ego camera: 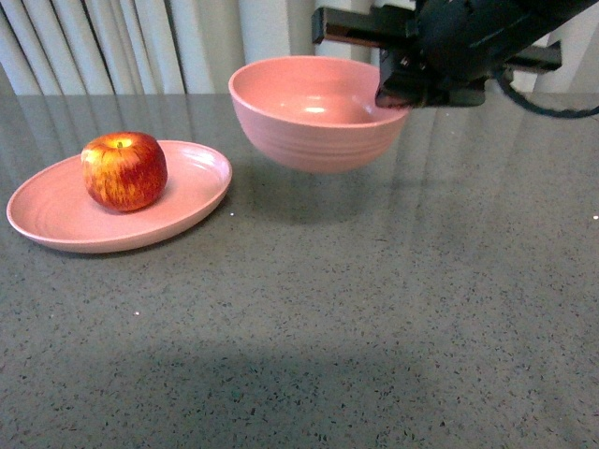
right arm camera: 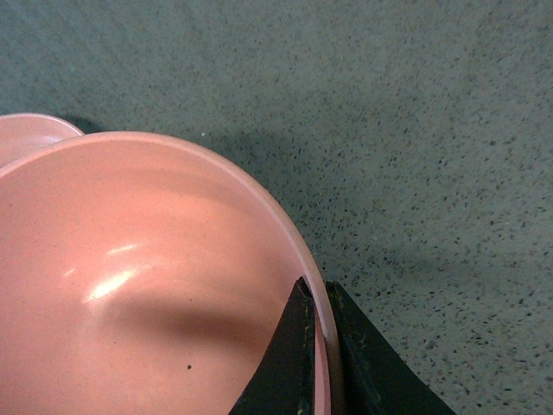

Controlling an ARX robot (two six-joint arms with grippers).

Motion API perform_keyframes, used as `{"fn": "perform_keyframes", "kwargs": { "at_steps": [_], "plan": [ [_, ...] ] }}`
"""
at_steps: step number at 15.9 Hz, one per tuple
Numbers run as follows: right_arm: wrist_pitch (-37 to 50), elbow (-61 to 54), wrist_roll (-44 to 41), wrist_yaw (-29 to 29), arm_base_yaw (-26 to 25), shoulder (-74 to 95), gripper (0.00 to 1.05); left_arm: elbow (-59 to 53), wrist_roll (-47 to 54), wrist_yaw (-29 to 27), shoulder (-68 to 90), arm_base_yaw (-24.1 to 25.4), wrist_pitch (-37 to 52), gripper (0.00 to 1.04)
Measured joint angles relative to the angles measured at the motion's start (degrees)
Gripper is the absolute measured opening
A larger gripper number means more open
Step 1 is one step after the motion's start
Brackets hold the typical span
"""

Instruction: Move apple from plate to bowl

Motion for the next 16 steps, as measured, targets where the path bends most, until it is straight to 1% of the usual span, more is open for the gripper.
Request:
{"fn": "perform_keyframes", "kwargs": {
  "at_steps": [2,5,10,16],
  "plan": [
    [0.04,0.76,0.90,0.98,1.46,3.30,0.03,0.00,0.00,0.00,0.00,0.00,0.00,0.98],
    [-0.11,2.54,2.08,2.34,2.16,6.14,0.03,0.00,0.00,0.00,0.00,0.00,0.00,0.98],
    [0.39,3.39,3.41,4.98,2.71,8.81,0.03,0.00,0.00,0.00,0.00,0.00,0.00,0.98],
    [0.20,3.41,3.78,6.01,3.34,9.55,0.03,0.00,0.00,0.00,0.00,0.00,0.00,0.98]
  ]
}}
